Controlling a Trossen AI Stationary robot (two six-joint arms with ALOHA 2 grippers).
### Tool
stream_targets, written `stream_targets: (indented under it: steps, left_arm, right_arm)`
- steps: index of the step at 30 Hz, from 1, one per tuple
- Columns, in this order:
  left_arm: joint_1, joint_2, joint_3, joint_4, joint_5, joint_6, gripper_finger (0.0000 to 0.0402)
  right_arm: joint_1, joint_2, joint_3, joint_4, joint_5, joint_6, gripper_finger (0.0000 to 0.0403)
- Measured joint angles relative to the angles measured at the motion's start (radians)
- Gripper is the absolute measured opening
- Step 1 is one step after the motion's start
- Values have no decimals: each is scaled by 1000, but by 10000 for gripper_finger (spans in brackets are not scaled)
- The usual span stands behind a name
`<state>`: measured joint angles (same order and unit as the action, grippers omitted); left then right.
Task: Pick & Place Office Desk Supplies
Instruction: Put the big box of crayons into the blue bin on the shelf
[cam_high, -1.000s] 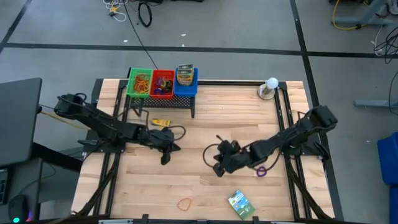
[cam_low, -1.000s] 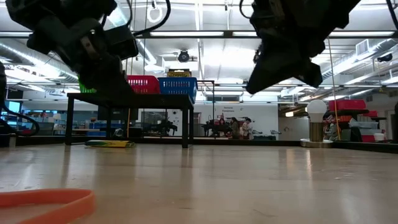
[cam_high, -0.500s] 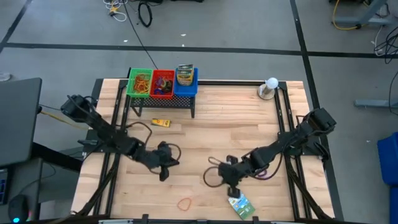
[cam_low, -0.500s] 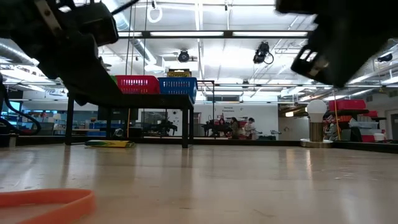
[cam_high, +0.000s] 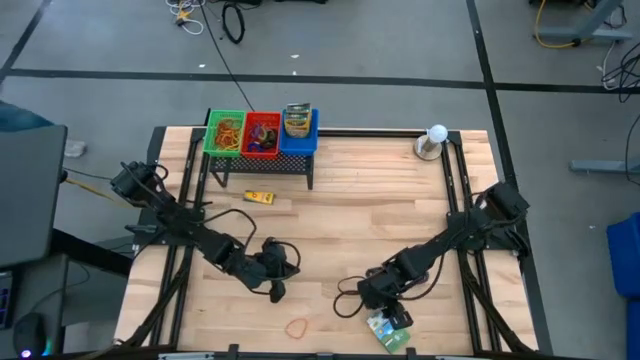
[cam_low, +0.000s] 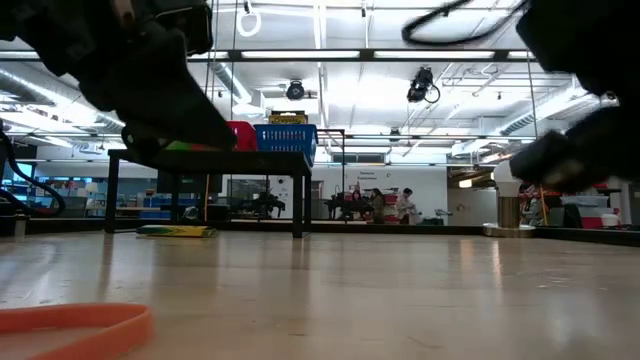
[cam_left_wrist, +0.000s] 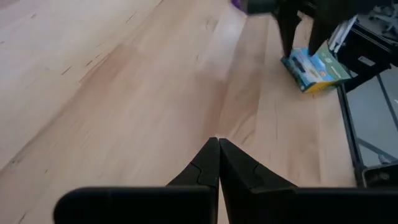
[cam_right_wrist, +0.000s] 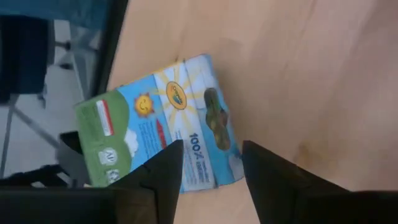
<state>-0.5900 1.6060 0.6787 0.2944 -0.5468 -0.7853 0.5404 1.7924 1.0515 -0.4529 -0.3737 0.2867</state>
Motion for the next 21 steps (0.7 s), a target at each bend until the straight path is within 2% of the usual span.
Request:
stream_targets:
  steps: [6, 13, 15, 21]
  left_arm:
    - [-2, 12, 14, -1, 8, -2, 7]
    - [-13, 8, 13, -24, 1, -103, 7]
    - [-19, -1, 12, -32, 0, -117, 7]
    - [-20, -81, -24, -89, -15, -85, 7]
  right_arm:
    - [1, 77, 0, 86, -70, -7, 144]
    - [-4, 73, 2, 115, -51, 15, 27]
    - [-8, 55, 2, 110, 8, 34, 10]
    - [-86, -58, -2, 43, 197, 99, 6]
